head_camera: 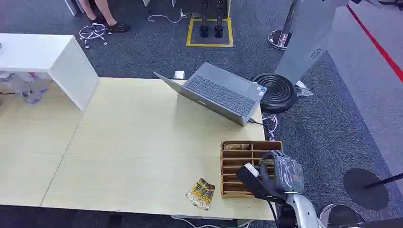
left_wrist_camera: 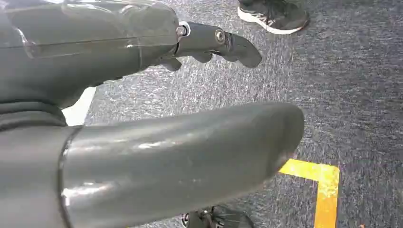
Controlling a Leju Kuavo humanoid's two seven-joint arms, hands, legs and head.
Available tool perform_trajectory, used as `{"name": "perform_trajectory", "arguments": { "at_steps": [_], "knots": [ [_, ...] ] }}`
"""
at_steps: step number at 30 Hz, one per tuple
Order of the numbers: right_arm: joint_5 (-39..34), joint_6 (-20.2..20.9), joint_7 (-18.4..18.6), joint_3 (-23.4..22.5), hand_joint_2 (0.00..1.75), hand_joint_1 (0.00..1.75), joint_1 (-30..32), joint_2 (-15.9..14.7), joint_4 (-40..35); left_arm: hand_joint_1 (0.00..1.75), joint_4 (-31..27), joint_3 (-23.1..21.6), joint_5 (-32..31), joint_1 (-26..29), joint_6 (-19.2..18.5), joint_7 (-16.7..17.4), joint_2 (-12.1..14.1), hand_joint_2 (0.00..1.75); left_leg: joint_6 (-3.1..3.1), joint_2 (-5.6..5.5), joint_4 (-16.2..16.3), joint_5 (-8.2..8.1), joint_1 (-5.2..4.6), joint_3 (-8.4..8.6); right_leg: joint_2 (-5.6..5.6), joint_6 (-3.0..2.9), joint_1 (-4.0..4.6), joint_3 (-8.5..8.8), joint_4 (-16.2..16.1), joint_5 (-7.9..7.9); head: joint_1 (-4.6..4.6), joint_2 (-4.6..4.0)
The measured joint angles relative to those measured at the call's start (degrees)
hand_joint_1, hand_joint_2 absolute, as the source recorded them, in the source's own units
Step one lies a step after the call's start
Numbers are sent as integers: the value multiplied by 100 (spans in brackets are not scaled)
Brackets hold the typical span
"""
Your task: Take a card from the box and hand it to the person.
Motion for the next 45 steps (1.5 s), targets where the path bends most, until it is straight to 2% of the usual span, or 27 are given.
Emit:
{"name": "perform_trajectory", "arguments": {
  "at_steps": [6,13,22,26,31,40,42,45],
  "knots": [
    [83,11,44,15,175,108,-6,0,2,0,0,0,-13,0,0,0,0,0,0,0,0,0,0,1,0,0,0,0,0,0,0,0],
    [288,94,94,37,175,124,-5,0,2,0,0,0,-35,0,0,7,0,0,0,0,0,0,0,1,0,0,0,0,0,0,0,0],
    [413,146,140,70,175,126,-23,0,2,0,0,2,-63,0,0,20,0,0,0,0,0,0,0,1,0,0,0,0,0,0,2,0],
    [444,164,140,72,175,136,-25,0,2,0,0,0,-74,0,0,33,0,0,0,0,0,0,0,1,0,0,0,1,0,0,2,0],
    [511,210,140,76,175,141,-54,0,2,0,0,0,-79,0,0,37,0,0,0,0,1,0,0,2,0,0,0,1,0,0,2,0],
    [706,424,140,92,175,140,-108,-30,-61,0,0,0,-79,0,0,118,0,0,0,-1,1,0,0,8,0,1,0,1,0,1,0,0],
    [710,426,140,94,175,148,-109,-35,-63,0,0,0,-79,0,0,118,0,0,0,-1,1,0,0,8,0,1,0,1,0,1,0,0],
    [734,457,144,101,175,152,-115,-48,-68,0,0,0,-79,0,0,118,0,0,0,-1,1,0,0,7,0,1,0,1,0,1,0,0]
  ]
}}
